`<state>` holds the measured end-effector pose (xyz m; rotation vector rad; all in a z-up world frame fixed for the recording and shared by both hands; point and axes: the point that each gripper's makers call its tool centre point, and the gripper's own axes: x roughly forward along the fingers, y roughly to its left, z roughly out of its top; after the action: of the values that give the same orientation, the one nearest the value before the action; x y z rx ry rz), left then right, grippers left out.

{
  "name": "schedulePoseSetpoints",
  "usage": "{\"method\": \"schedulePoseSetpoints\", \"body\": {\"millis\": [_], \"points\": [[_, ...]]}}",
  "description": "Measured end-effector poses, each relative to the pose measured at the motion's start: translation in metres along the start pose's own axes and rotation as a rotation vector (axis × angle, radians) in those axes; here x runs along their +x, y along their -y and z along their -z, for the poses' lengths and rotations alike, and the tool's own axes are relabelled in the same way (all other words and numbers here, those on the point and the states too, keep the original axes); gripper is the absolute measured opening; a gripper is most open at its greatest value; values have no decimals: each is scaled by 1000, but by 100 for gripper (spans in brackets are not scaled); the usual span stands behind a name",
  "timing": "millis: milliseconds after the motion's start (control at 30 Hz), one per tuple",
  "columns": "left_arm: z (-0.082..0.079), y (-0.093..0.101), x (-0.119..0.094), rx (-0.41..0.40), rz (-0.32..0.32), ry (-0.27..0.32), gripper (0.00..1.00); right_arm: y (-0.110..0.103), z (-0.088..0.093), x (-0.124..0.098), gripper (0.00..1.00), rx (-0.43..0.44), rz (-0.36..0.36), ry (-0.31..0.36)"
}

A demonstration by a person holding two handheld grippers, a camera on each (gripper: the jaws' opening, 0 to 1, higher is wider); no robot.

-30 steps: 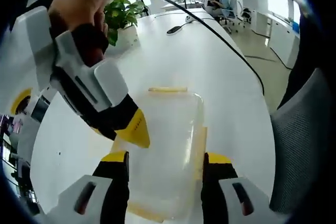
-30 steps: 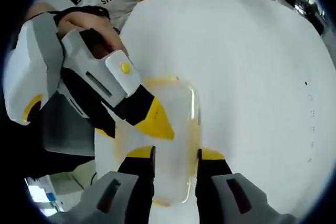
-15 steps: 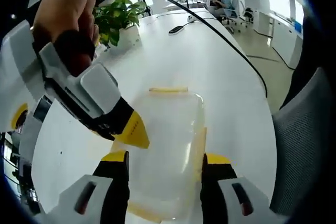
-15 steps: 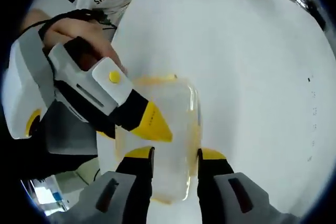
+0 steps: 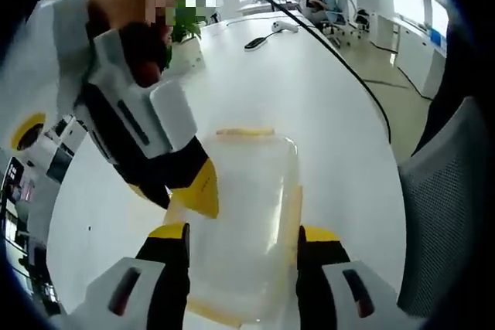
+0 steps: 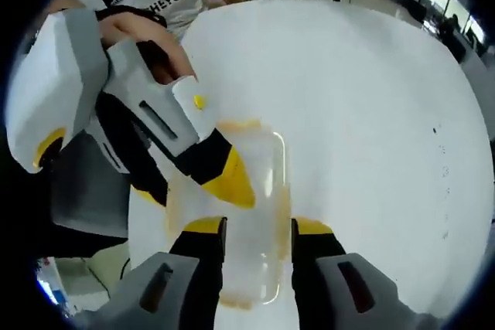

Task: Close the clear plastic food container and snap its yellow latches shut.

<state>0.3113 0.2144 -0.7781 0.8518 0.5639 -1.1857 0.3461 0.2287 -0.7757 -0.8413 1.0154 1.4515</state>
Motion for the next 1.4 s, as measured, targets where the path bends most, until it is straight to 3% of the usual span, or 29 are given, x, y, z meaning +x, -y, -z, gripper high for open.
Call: {"method": "schedulePoseSetpoints", "body": {"millis": [100,233,333,467,667,767,833,1033,1200,1300,1400], "points": [[-2,6,0,-29,30,5,56,-4,4,-1,45,31,6,19],[-3,6,-2,-48,46,16,59,-5,5,-7,50,50,16,64],[-5,6,-2,-82,57,19,61,-8,4,-12,61,59,25,110],[-6,11,-2,-93,66,18,81,-14,6,-14,71,52,37,141],[-5,3,-5,-106,40,-6,99,-17,14,-17,81,41,72,158],[-3,-1,-8,-103,48,-17,99,-8,19,-19,96,17,157,144],[0,-3,-7,-103,49,-26,99,-15,24,-19,95,-3,139,122],[12,-6,-5,-75,72,-88,99,-22,33,-19,94,-27,172,94],[20,-9,-4,-70,88,-110,99,-33,43,-16,88,-44,164,53],[32,-6,-1,-44,119,-157,95,-35,51,-9,86,-62,168,12],[36,-4,2,-32,138,-166,91,-35,59,-2,86,-72,174,-19]]}}
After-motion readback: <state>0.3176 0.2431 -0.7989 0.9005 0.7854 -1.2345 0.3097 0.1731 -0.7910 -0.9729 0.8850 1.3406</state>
